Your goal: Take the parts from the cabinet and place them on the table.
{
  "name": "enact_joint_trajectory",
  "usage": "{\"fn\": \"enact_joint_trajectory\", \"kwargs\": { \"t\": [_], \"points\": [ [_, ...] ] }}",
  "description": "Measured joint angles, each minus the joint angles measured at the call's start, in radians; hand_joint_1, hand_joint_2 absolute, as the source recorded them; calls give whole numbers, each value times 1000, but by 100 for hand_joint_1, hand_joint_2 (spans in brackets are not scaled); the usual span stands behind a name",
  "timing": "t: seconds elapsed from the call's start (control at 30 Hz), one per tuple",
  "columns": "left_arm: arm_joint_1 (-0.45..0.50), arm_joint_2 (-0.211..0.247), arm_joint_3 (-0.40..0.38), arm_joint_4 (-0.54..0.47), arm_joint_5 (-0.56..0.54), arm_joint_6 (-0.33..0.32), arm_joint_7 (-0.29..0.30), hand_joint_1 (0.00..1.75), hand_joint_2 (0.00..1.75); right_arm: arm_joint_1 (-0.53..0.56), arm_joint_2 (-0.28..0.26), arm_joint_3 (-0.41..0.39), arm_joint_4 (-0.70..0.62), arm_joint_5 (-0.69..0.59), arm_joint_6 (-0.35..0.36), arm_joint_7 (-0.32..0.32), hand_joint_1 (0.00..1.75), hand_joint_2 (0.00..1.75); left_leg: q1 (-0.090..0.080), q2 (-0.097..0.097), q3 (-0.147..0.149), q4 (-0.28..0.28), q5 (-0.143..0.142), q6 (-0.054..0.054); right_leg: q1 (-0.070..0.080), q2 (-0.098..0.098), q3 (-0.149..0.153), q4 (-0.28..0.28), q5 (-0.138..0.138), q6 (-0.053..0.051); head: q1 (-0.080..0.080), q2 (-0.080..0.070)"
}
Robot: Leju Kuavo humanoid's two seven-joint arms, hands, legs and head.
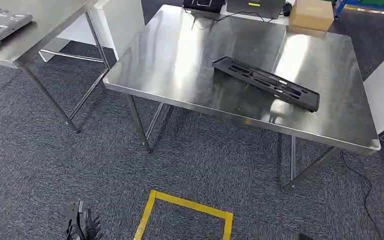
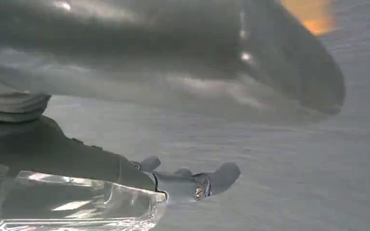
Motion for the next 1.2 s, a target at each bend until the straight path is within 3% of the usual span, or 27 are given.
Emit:
{"fn": "enact_joint_trajectory", "kwargs": {
  "t": [0.03, 0.07, 0.13, 0.17, 0.2, 0.3, 0.33, 0.37, 0.43, 0.47, 0.5, 0.53, 0.57, 0.6, 0.67, 0.7, 0.8, 0.83, 0.87, 0.93, 0.97, 1.03, 1.07, 1.1, 1.13, 1.17, 1.2],
  "points": [
    [0, 0, -11, 2, 2, 4, 2, 0, 0, 1, 1, 11, 40, 61, 12, 60, 0, 0, 0, 2, -11, 0, 8, -3, -2, 0, 5, 16, 7, 10, -2, 0],
    [0, -2, -18, 4, 5, 6, 2, 0, 0, 1, 5, 24, 72, 99, 19, 92, 0, 0, 1, 5, -23, 1, 16, -6, -5, 0, 33, -13, 32, 24, 0, 0],
    [0, -5, -32, 6, 16, 18, 1, 0, 0, -2, 11, 35, 115, 122, 57, 112, 0, 0, 2, 7, -39, 2, 29, -14, -12, -1, 140, -167, 88, 45, -2, 0],
    [-1, -6, -37, 6, 23, 24, -1, 0, 0, -4, 12, 39, 126, 134, 67, 113, 0, 0, 2, 7, -44, 6, 36, -21, -17, -1, 204, -260, 92, 46, -1, 0],
    [-1, -7, -41, 6, 30, 27, -3, 0, 0, -7, 13, 50, 139, 153, 74, 113, 0, 0, -2, 8, -52, 9, 40, -28, -9, 3, 241, -323, 73, 37, 0, 0],
    [-4, -10, -64, 6, 38, 32, -4, 0, 0, -15, 13, 76, 172, 184, 99, 122, 0, 0, 2, 7, -49, 7, 60, -48, 2, 7, 213, -308, 84, 14, -9, 0],
    [-3, -10, -67, 7, 41, 34, -3, 0, 0, -15, 14, 84, 178, 199, 106, 127, 0, 0, 3, 6, -53, 4, 66, -57, -4, 5, 208, -314, 94, -1, -10, 0],
    [-3, -10, -74, 7, 45, 35, -3, 0, 0, -20, 14, 99, 184, 224, 114, 131, 0, 0, 9, 1, -65, 21, 37, -61, -13, 1, 203, -314, 104, -14, -10, 0],
    [-3, -12, -88, 8, 53, 41, -2, 0, 0, -22, 15, 126, 192, 252, 126, 138, 0, 0, 12, 0, -99, 139, -88, -69, -9, 0, 185, -314, 122, -35, -19, 0],
    [-3, -12, -92, 8, 56, 44, -2, 0, 0, -23, 16, 138, 197, 258, 130, 142, 0, 0, 12, -1, -122, 223, -138, -74, -7, -1, 178, -313, 130, -36, -17, 0],
    [-3, -13, -95, 8, 60, 47, -2, 0, 0, -23, 16, 145, 201, 263, 136, 143, 0, 0, 12, -1, -137, 290, -163, -76, -4, -2, 170, -311, 138, -36, -18, 0],
    [-2, -14, -100, 8, 61, 53, -2, 0, 0, -23, 16, 151, 203, 265, 143, 145, 0, 0, 12, -1, -136, 322, -162, -77, -2, -2, 160, -308, 145, -34, -18, 0],
    [-2, -16, -105, 8, 63, 57, -3, 0, 0, -22, 16, 159, 207, 269, 148, 147, 0, 0, 12, -1, -112, 307, -140, -75, -1, -1, 151, -305, 150, -33, -18, 0],
    [-2, -18, -107, 8, 66, 63, -3, 0, 0, -23, 16, 164, 209, 272, 151, 148, 0, 0, 12, -1, -64, 244, -111, -71, -1, -1, 142, -300, 153, -28, -18, 0],
    [-4, -20, -111, 8, 67, 65, -4, 0, 0, -24, 18, 173, 212, 275, 154, 148, 0, 0, 12, -2, 68, 54, -67, -60, -1, -1, 134, -291, 156, -23, -18, 0],
    [-6, -20, -113, 8, 68, 66, -4, 0, 0, -24, 18, 176, 212, 276, 154, 148, 0, 0, 9, -7, 98, 8, -88, -54, 4, -1, 127, -288, 159, -18, -18, 0],
    [-4, -26, -119, 8, 74, 69, -4, 0, 0, -28, 18, 185, 215, 278, 154, 151, 0, 0, -2, -7, 80, 9, -75, -41, 2, -1, 123, -289, 175, 6, -17, 0],
    [-5, -29, -121, 8, 75, 69, -4, 0, 0, -26, 19, 186, 217, 280, 157, 151, 0, 0, 1, -5, 76, 0, -64, -28, 8, -1, 116, -291, 182, 16, -16, 0],
    [-6, -31, -122, 7, 79, 74, -4, 0, 0, -27, 18, 187, 220, 282, 159, 151, 0, 0, 6, 2, 72, -7, -51, -18, 3, -2, 109, -275, 167, 15, -17, 0],
    [-6, -34, -130, 5, 84, 79, -4, 0, 0, -25, 17, 191, 221, 287, 159, 153, 0, 0, 5, 1, 52, -7, -36, -2, 2, 0, 64, -179, 85, 1, -10, 0],
    [-5, -39, -134, 5, 89, 85, -4, 0, 0, -25, 17, 192, 221, 289, 159, 153, 0, 0, 4, 2, 38, -7, -27, -2, 1, 0, 31, -85, 31, -4, -9, 0],
    [-4, -44, -135, 5, 94, 89, -4, 0, 0, -25, 18, 192, 222, 293, 159, 153, 0, 0, 3, 6, 15, -5, -11, -2, 1, 0, 2, 26, -6, 6, -7, 0],
    [-3, -47, -135, 5, 95, 95, -5, 0, 0, -25, 18, 192, 222, 296, 159, 153, 0, 0, 3, 6, 4, -5, -3, -4, 1, 0, 17, 20, 8, 17, -8, 0],
    [-3, -50, -135, 5, 98, 102, -5, 0, 0, -25, 18, 193, 222, 299, 159, 153, 0, 0, 3, 7, -4, -5, 5, -6, 1, -1, 55, -27, 36, 29, -7, 0],
    [-3, -53, -137, 5, 101, 106, -5, 0, 0, -26, 18, 194, 222, 301, 159, 152, 0, 0, 3, 7, -13, -4, 12, -10, -2, -1, 119, -124, 73, 39, -8, 0],
    [-3, -56, -139, 3, 102, 107, -5, 0, 0, -28, 18, 196, 222, 303, 159, 152, 0, 0, 3, 7, -17, -4, 18, -14, -3, -1, 179, -217, 92, 40, -7, 0],
    [-3, -59, -142, 0, 103, 109, -5, 0, 0, -31, 18, 198, 222, 305, 159, 152, 0, 0, 0, 7, -20, -3, 24, -20, 0, 0, 238, -311, 79, 29, -6, 0]
  ]
}}
